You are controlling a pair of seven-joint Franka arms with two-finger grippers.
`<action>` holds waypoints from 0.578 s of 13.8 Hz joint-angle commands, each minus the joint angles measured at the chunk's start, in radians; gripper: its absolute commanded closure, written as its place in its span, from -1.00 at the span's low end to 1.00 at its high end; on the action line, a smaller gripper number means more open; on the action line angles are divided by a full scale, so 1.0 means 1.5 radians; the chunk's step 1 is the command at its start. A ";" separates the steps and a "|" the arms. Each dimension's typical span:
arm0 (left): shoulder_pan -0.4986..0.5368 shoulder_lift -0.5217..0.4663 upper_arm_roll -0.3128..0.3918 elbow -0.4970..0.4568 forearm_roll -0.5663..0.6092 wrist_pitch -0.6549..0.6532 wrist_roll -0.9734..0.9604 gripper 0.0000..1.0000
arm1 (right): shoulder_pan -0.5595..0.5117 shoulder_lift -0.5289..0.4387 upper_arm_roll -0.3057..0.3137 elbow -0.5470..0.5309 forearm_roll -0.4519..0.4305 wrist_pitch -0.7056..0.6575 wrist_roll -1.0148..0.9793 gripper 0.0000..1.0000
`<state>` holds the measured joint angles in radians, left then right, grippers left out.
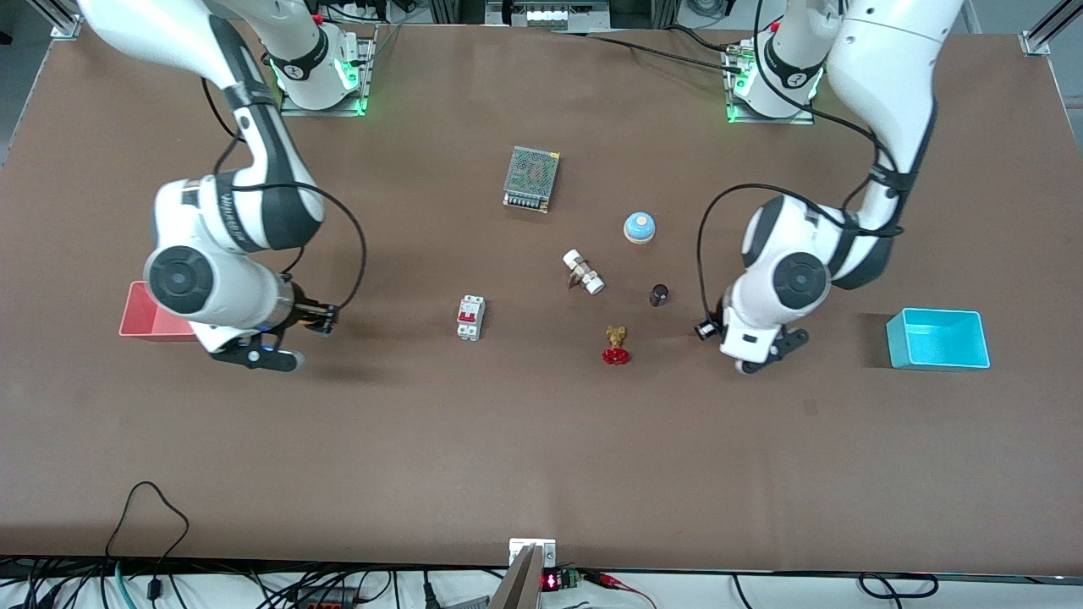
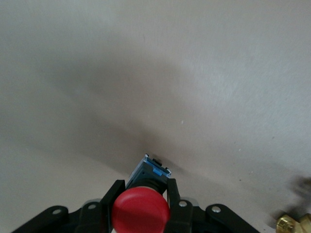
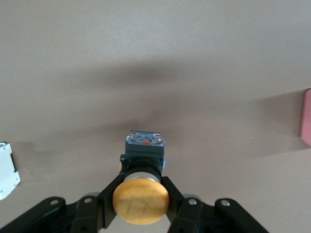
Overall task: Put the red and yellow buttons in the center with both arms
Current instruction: 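Lift the yellow button with the right gripper while the left gripper lifts the red button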
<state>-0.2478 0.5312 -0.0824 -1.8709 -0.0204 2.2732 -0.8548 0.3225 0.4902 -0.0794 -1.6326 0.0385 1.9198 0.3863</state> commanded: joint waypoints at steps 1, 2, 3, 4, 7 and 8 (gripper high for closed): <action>-0.003 -0.014 0.005 -0.025 0.000 0.021 -0.037 0.56 | 0.017 0.040 -0.008 0.015 0.049 0.025 0.008 0.61; -0.009 -0.013 0.005 -0.025 0.000 0.028 -0.061 0.56 | 0.021 0.052 -0.008 0.016 0.064 0.026 0.008 0.61; -0.011 -0.012 0.006 -0.026 0.000 0.028 -0.065 0.56 | 0.026 0.060 -0.008 0.016 0.066 0.030 0.015 0.61; -0.010 -0.011 0.005 -0.027 0.000 0.029 -0.066 0.56 | 0.027 0.067 -0.008 0.019 0.067 0.032 0.038 0.61; -0.007 -0.008 0.006 -0.026 0.000 0.029 -0.066 -0.16 | 0.049 0.094 -0.008 0.029 0.068 0.035 0.080 0.61; -0.007 -0.006 0.006 -0.026 0.000 0.029 -0.066 -0.54 | 0.054 0.104 -0.007 0.038 0.070 0.039 0.098 0.61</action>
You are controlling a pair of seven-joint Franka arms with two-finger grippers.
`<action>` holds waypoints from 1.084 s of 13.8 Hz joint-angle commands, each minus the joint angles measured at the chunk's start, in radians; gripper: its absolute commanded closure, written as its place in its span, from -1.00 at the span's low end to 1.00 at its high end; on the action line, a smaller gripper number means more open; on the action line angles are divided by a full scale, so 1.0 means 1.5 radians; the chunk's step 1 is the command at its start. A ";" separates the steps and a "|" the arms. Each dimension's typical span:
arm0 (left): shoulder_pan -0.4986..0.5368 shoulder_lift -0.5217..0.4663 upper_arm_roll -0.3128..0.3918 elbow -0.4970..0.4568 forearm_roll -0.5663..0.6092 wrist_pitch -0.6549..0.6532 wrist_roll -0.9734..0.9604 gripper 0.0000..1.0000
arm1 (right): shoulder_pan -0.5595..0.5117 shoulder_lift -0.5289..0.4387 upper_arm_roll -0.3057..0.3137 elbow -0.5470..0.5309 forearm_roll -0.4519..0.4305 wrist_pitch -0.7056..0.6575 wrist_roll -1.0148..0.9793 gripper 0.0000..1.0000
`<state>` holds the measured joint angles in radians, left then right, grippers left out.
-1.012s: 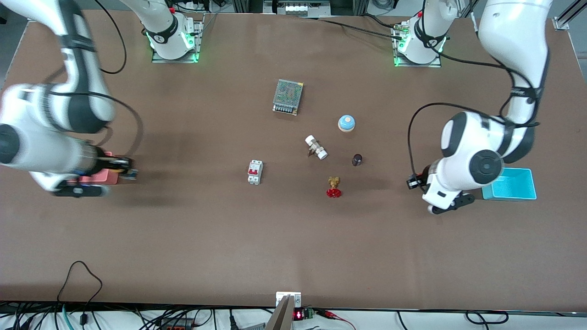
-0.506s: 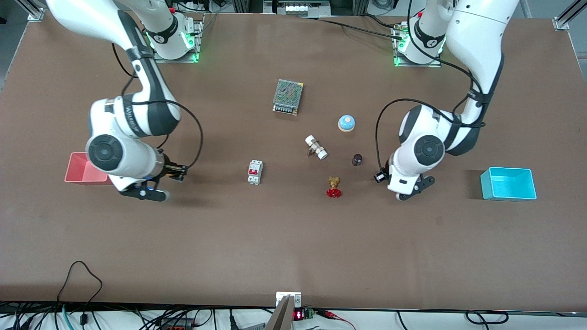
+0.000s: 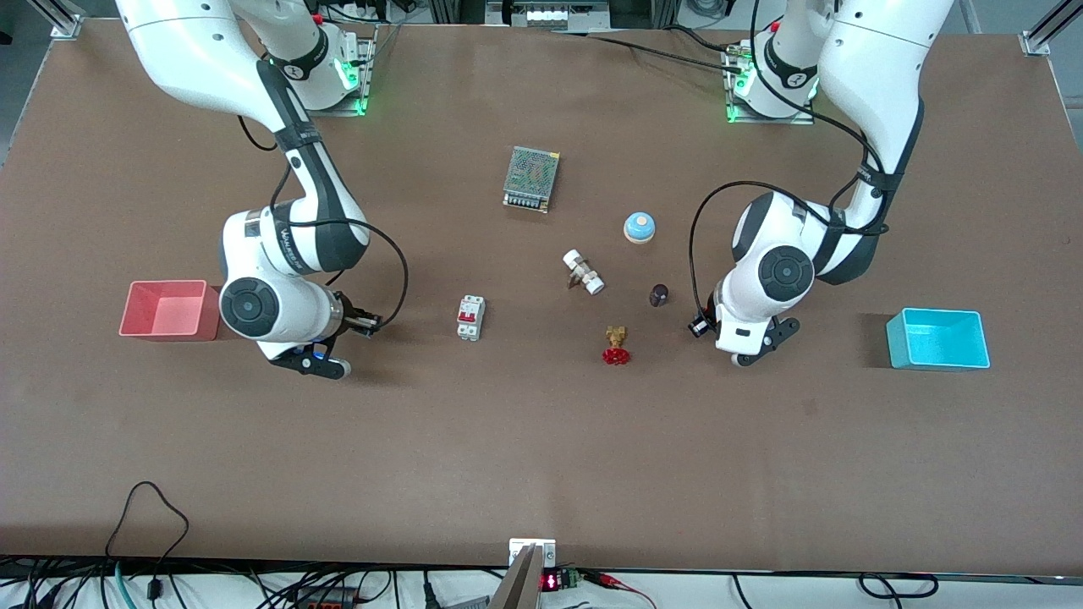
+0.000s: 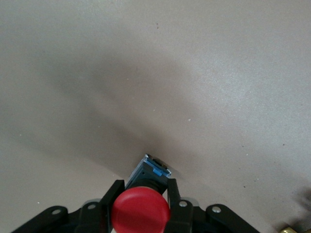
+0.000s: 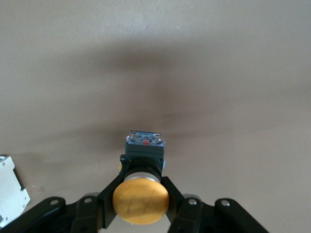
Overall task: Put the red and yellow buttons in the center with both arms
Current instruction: 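Lift the yellow button with the right gripper while the left gripper lifts the red button, then set down the yellow button with the right gripper while the left gripper sets the red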
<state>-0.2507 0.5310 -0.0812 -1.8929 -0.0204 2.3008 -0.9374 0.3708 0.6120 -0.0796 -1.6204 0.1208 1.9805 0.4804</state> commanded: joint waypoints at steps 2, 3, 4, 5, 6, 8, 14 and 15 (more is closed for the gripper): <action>-0.007 -0.005 0.005 -0.010 0.000 0.009 -0.011 -0.89 | 0.029 0.037 -0.007 0.041 0.032 0.000 0.077 0.59; -0.006 -0.005 0.005 -0.010 0.000 0.009 -0.011 -0.96 | 0.032 0.040 -0.008 0.043 0.039 -0.001 0.084 0.59; -0.006 -0.006 0.005 -0.008 0.000 0.008 -0.011 -1.00 | 0.031 0.043 -0.007 0.043 0.043 0.000 0.084 0.59; -0.005 -0.007 0.005 -0.006 0.000 0.004 -0.010 -1.00 | 0.031 0.048 -0.008 0.043 0.046 0.001 0.084 0.58; -0.005 -0.005 0.005 -0.005 0.000 0.004 -0.008 -1.00 | 0.032 0.051 -0.008 0.043 0.047 0.002 0.085 0.58; -0.001 -0.027 0.012 0.000 0.001 -0.019 0.014 -1.00 | 0.032 0.061 -0.008 0.043 0.048 0.018 0.083 0.57; 0.044 -0.055 0.025 0.153 0.001 -0.239 0.261 -1.00 | 0.029 0.054 -0.010 0.085 0.086 0.009 0.101 -1.00; 0.051 -0.056 0.025 0.163 0.001 -0.244 0.290 -1.00 | 0.026 0.044 -0.012 0.093 0.086 -0.001 0.099 -1.00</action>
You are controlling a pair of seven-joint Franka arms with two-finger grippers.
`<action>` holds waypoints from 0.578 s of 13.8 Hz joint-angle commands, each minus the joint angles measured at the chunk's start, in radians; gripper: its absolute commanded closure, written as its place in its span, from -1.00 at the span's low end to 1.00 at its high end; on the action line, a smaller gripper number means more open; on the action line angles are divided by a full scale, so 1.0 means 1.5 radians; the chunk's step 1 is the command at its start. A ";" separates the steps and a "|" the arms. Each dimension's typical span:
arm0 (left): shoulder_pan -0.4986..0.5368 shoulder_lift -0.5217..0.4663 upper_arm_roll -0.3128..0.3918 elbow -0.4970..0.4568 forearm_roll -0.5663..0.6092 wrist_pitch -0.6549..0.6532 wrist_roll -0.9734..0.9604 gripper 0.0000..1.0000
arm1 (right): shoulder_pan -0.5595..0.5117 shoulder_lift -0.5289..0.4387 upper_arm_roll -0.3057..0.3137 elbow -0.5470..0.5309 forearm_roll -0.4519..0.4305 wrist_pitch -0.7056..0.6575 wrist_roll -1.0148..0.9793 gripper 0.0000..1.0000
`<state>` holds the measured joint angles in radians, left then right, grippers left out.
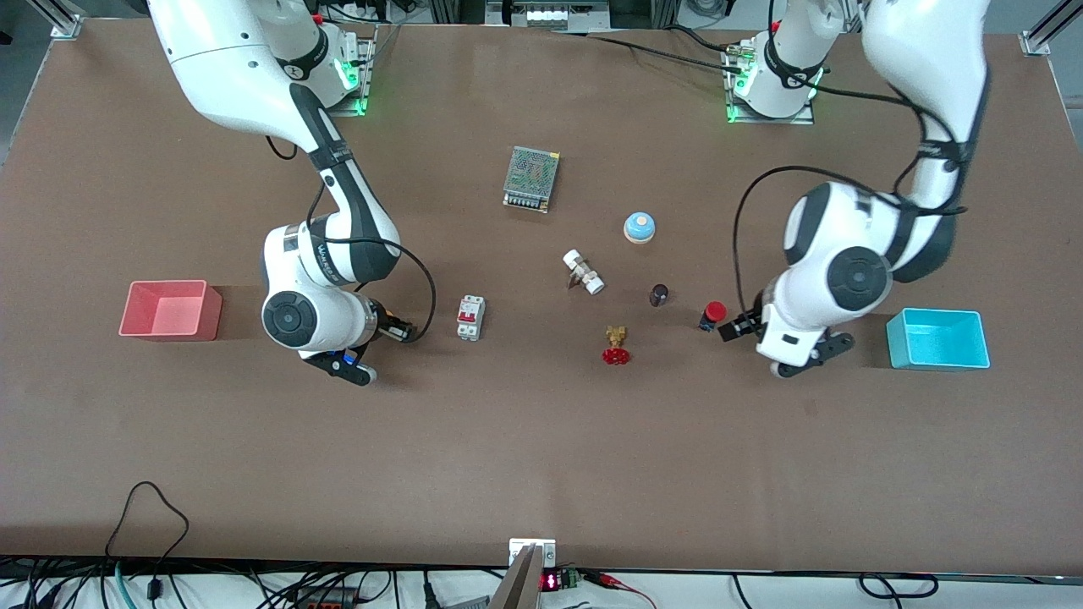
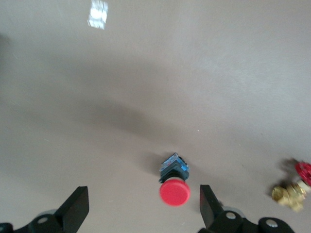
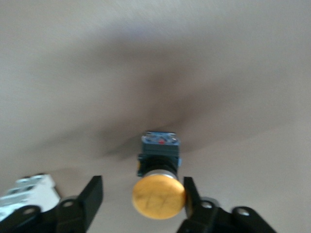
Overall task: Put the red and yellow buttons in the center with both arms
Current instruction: 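Set down the yellow button with the right gripper while the left gripper sets the red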
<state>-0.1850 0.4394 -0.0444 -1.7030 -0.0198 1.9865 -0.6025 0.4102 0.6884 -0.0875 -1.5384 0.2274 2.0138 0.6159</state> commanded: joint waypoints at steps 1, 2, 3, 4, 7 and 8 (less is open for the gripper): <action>0.011 0.004 0.001 0.044 0.002 -0.039 0.096 -1.00 | -0.004 -0.016 -0.009 0.046 0.015 -0.035 0.007 -1.00; 0.018 0.003 0.002 0.057 0.003 -0.044 0.136 -1.00 | -0.013 -0.030 -0.010 0.063 0.015 -0.056 0.006 -1.00; 0.024 -0.003 0.002 0.072 0.007 -0.059 0.177 -1.00 | -0.020 -0.043 -0.010 0.076 0.013 -0.079 0.006 -1.00; 0.036 -0.007 0.001 0.092 0.019 -0.082 0.210 -1.00 | -0.031 -0.057 -0.010 0.092 0.009 -0.111 0.001 -1.00; 0.045 -0.011 0.001 0.168 0.032 -0.170 0.265 -1.00 | -0.065 -0.107 -0.010 0.126 0.007 -0.187 -0.028 -1.00; 0.045 -0.014 0.001 0.198 0.043 -0.209 0.268 -1.00 | -0.075 -0.127 -0.012 0.128 0.006 -0.204 -0.043 -1.00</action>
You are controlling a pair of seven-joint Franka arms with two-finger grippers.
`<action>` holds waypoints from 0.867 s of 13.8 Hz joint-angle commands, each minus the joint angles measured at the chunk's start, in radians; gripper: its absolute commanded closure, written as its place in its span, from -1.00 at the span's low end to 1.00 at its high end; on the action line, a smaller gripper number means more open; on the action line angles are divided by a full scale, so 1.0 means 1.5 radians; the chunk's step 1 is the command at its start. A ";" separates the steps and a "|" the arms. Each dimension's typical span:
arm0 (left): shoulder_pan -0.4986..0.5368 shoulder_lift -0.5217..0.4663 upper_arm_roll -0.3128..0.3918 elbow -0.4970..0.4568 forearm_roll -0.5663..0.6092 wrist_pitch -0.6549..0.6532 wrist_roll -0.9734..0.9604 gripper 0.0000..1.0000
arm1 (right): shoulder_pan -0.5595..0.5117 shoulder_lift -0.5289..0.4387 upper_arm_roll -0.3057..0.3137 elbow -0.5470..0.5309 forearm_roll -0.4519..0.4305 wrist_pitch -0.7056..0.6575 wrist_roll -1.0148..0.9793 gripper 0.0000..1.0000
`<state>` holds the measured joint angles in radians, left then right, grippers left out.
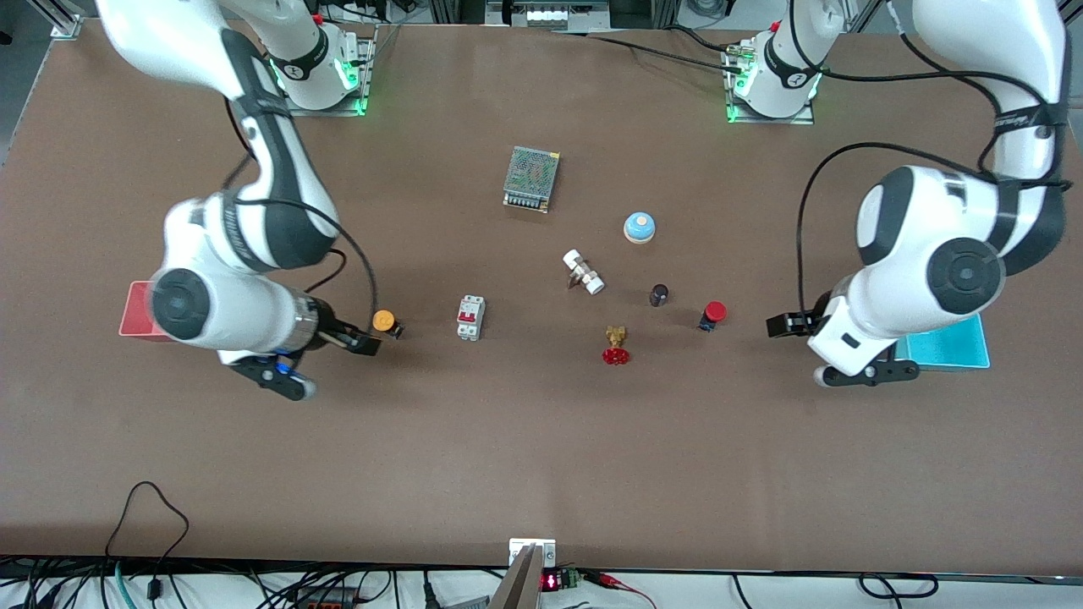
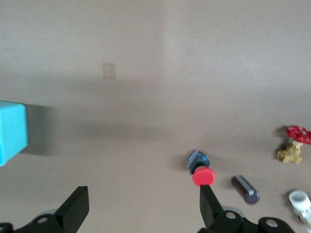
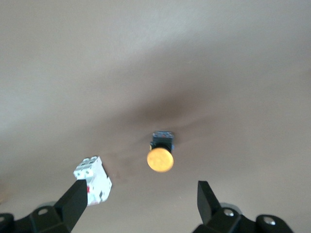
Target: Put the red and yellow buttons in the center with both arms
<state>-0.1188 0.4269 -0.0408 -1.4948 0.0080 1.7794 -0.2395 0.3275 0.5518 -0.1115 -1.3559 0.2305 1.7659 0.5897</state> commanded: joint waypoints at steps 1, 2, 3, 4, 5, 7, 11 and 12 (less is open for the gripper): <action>0.006 -0.005 -0.001 0.089 0.036 -0.103 0.041 -1.00 | -0.036 -0.058 0.003 0.006 0.004 -0.045 -0.043 -1.00; 0.009 -0.006 -0.001 0.117 0.041 -0.135 0.072 -1.00 | -0.058 -0.071 0.004 0.006 0.005 -0.045 -0.063 -1.00; 0.012 -0.008 -0.001 0.132 0.039 -0.171 0.109 -1.00 | -0.077 -0.075 0.003 0.006 0.005 -0.045 -0.085 -1.00; 0.021 -0.023 -0.001 0.135 0.037 -0.198 0.130 -1.00 | -0.091 -0.076 -0.001 0.006 0.004 -0.049 -0.118 -1.00; 0.051 -0.038 -0.004 0.137 0.030 -0.202 0.140 -1.00 | -0.103 -0.089 -0.004 0.007 0.003 -0.067 -0.146 -1.00; 0.103 -0.064 -0.014 0.144 0.005 -0.200 0.222 -1.00 | -0.106 -0.106 -0.016 0.007 -0.029 -0.090 -0.167 -1.00; 0.101 -0.182 0.004 0.036 -0.038 -0.164 0.252 -1.00 | -0.138 -0.184 -0.014 -0.003 -0.144 -0.113 -0.355 -1.00; 0.098 -0.205 0.006 -0.001 -0.037 -0.135 0.257 -1.00 | -0.164 -0.207 -0.010 -0.019 -0.144 -0.124 -0.394 -1.00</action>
<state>0.0434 0.2402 -0.0399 -1.3409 -0.0329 1.5009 0.1262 0.1456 0.3279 -0.1389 -1.3357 0.0335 1.6131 0.1279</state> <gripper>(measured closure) 0.000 0.000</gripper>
